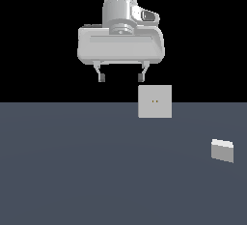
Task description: Plug the charger into the wall socket.
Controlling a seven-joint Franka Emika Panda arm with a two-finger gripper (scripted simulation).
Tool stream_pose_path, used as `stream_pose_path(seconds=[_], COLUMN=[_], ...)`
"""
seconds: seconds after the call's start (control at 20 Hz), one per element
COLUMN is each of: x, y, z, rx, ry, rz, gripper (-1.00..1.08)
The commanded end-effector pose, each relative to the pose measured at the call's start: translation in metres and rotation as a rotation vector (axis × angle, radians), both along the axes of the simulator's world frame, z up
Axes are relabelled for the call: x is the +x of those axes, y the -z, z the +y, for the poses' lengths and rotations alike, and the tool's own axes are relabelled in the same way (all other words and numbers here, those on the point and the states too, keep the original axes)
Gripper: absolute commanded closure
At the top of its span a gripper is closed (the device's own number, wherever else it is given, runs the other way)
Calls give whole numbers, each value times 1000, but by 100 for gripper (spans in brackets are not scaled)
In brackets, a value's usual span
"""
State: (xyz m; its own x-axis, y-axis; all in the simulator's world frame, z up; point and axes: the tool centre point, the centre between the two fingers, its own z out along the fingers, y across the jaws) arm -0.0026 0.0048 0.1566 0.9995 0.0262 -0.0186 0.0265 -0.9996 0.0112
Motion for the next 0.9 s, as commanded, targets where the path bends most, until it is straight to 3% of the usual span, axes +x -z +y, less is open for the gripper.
stream_pose_path(seconds=[0.0,0.4,0.85], x=[0,-1,-9], y=[0,6,26], z=[0,-13,-57], rx=[0,-6,-26], ry=[0,46,203], rz=[0,-19,-86], gripper=[-92,-92,-92])
